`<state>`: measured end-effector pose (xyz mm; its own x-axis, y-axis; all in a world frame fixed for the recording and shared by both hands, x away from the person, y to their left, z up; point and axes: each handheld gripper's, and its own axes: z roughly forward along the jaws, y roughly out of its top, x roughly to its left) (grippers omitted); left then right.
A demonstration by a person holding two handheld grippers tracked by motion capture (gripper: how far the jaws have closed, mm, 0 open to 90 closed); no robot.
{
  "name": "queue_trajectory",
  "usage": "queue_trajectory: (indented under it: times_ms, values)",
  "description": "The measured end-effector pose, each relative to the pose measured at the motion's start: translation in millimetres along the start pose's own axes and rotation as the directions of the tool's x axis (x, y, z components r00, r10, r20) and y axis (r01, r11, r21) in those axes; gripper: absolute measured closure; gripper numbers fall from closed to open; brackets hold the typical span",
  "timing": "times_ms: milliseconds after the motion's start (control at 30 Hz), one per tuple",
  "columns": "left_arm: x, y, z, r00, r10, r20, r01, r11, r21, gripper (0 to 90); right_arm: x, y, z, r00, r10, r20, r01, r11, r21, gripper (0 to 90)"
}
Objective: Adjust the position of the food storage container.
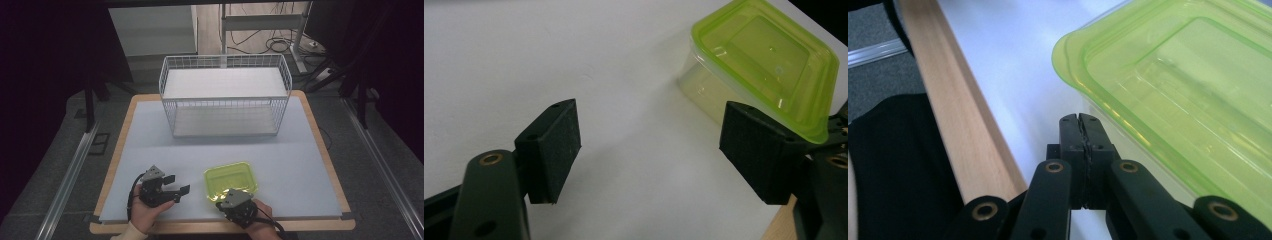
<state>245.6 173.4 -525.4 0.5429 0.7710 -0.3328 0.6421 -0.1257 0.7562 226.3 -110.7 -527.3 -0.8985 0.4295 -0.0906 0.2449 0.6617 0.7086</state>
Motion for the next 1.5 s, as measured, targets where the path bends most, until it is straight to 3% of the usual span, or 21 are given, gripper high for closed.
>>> queue_trajectory:
  times_ms: [267,467,600,700,733,800,867,1000,1067,1167,1233,1300,1333,1500]
  values:
    - [1.0,-0.5,-0.4,1.0,0.002,0.001,-0.002,1.0,0.003,24.1,-1.1,8.4,13.4,0.9999,0.01,0.013,-0.009,1.0,-0.008,90.0]
    - [1.9,-0.9,-1.5,1.0,-0.006,0.001,0.006,1.0,-0.003,24.1,0.7,10.2,16.5,0.9999,0.007,-0.012,-0.007,1.0,-0.007,90.0]
    - [1.8,-1.0,-1.7,1.0,-0.006,0.005,0.006,1.0,-0.003,24.1,5.2,8.8,3.0,0.9986,0.009,-0.052,-0.01,1.0,-0.029,90.0]
    - [2.4,-1.2,-1.7,1.0,-0.001,0.006,0.001,1.0,0.004,24.1,6.8,4.2,-18.8,0.9965,0.026,-0.079,-0.03,0.998,-0.058,90.0]
    - [2.2,-1.3,-1.4,1.0,-0.006,0.007,0.006,1.0,0.002,24.1,4.1,0.7,-35.1,0.9951,0.051,-0.085,-0.058,0.995,-0.081,90.0]
    - [2.2,-1.2,-1.1,1.0,-0.007,0.006,0.007,1.0,0.002,24.1,2.3,-0.1,-41.8,0.9943,0.065,-0.085,-0.073,0.993,-0.092,90.0]
    - [2.0,-0.9,-0.7,1.0,-0.006,0.005,0.006,1.0,0.002,24.1,-4.2,-0.6,-59.3,0.9932,0.089,-0.075,-0.098,0.987,-0.127,90.0]
    - [0.8,-0.9,0.7,0.9999,-0.01,0.006,0.01,1.0,0.002,24.2,-27.1,-4.9,-88.1,0.9905,0.137,0.001,-0.135,0.973,-0.185,90.0]
    - [1.1,-0.9,0.3,1.0,-0.007,0.005,0.007,1.0,0.005,24.1,-45.5,-12.7,-97.7,0.9829,0.174,0.06,-0.159,0.968,-0.195,90.0]
    - [1.3,-1.1,0.3,0.9999,-0.015,0.006,0.015,0.9999,0.001,24.1,-71.7,-26.0,-104.0,0.9638,0.234,0.127,-0.21,0.961,-0.178,90.0]
    - [1.6,-1.0,0.6,0.9999,-0.014,0.007,0.014,0.9999,0.004,24.1,-87.5,-35.8,-101.8,0.9482,0.276,0.158,-0.25,0.954,-0.163,90.0]
    - [1.4,-1.0,1.3,0.9999,-0.01,0.007,0.01,0.9999,0.007,24.1,-99.6,-45.2,-93.9,0.9378,0.309,0.158,-0.291,0.948,-0.127,90.0]
    - [0.8,-1.1,1.6,0.9999,-0.012,0.009,0.012,0.9999,0.009,24.1,-105.2,-51.6,-83.6,0.9359,0.318,0.152,-0.307,0.947,-0.089,90.0]
    - [1.4,-1.2,0.5,0.9999,-0.011,0.009,0.011,0.9999,0.005,24.1,-106.8,-54.4,-65.8,0.9389,0.33,0.098,-0.328,0.944,-0.039,90.0]
